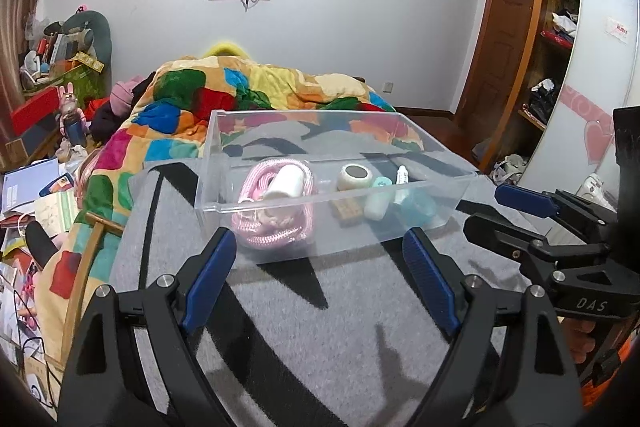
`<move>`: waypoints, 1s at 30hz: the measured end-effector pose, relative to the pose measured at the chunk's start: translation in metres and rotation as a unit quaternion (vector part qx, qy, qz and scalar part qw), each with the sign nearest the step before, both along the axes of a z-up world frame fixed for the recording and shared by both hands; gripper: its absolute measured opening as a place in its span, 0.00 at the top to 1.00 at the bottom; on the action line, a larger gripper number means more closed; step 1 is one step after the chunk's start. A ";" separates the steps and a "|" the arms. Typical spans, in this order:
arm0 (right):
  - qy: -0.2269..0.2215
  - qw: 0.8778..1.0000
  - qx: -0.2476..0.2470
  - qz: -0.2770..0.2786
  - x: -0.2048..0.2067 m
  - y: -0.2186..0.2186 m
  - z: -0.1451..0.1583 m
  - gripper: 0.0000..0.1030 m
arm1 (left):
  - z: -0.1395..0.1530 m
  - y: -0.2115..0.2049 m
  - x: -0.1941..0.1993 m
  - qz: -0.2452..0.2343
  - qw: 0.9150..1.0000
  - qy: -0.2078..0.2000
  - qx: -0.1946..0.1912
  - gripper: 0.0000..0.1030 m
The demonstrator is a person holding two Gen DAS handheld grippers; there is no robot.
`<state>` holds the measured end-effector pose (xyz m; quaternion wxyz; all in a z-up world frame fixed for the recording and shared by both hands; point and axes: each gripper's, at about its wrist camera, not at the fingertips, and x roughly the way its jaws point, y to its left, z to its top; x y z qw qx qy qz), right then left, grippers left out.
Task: Organize objects
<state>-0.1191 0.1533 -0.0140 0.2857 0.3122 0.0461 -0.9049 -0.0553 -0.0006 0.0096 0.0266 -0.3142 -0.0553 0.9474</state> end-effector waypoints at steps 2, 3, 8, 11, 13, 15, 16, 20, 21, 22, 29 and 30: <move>-0.001 1.000 0.000 0.000 0.000 0.001 -0.001 0.33 | -0.001 0.001 0.000 0.000 1.000 -0.002 0.001 0.17; -0.001 1.000 -0.001 0.000 0.000 0.001 -0.001 0.33 | -0.001 0.001 0.000 -0.001 1.000 -0.003 0.002 0.17; -0.002 1.000 -0.003 -0.001 0.000 0.004 -0.002 0.33 | -0.003 0.004 0.000 -0.005 1.000 -0.004 -0.001 0.17; -0.003 1.000 -0.005 -0.001 0.000 0.004 -0.002 0.33 | -0.002 0.006 0.000 -0.007 1.000 -0.004 -0.004 0.17; -0.003 1.000 -0.005 -0.001 0.000 0.004 -0.003 0.33 | -0.002 0.008 0.001 -0.008 1.000 -0.003 -0.006 0.16; -0.003 1.000 -0.005 -0.002 0.000 0.004 -0.003 0.33 | -0.002 0.009 0.001 -0.007 1.000 -0.003 -0.009 0.16; -0.004 1.000 -0.006 -0.002 0.000 0.004 -0.003 0.33 | -0.002 0.009 0.001 -0.008 1.000 -0.003 -0.010 0.16; -0.004 1.000 -0.007 -0.002 0.002 0.005 -0.005 0.32 | -0.002 0.010 0.001 -0.009 1.000 -0.003 -0.010 0.16; -0.004 1.000 -0.007 -0.002 0.002 0.005 -0.005 0.32 | -0.002 0.010 0.001 -0.008 1.000 -0.002 -0.011 0.16; -0.004 1.000 -0.008 -0.002 0.002 0.005 -0.005 0.32 | -0.002 0.009 0.001 -0.007 1.000 -0.002 -0.011 0.16; -0.007 1.000 -0.010 -0.001 0.003 0.006 -0.005 0.32 | -0.001 0.009 0.001 -0.007 1.000 -0.002 -0.011 0.15; -0.007 1.000 -0.010 0.000 0.003 0.006 -0.005 0.32 | -0.001 0.010 0.001 -0.007 1.000 -0.002 -0.012 0.15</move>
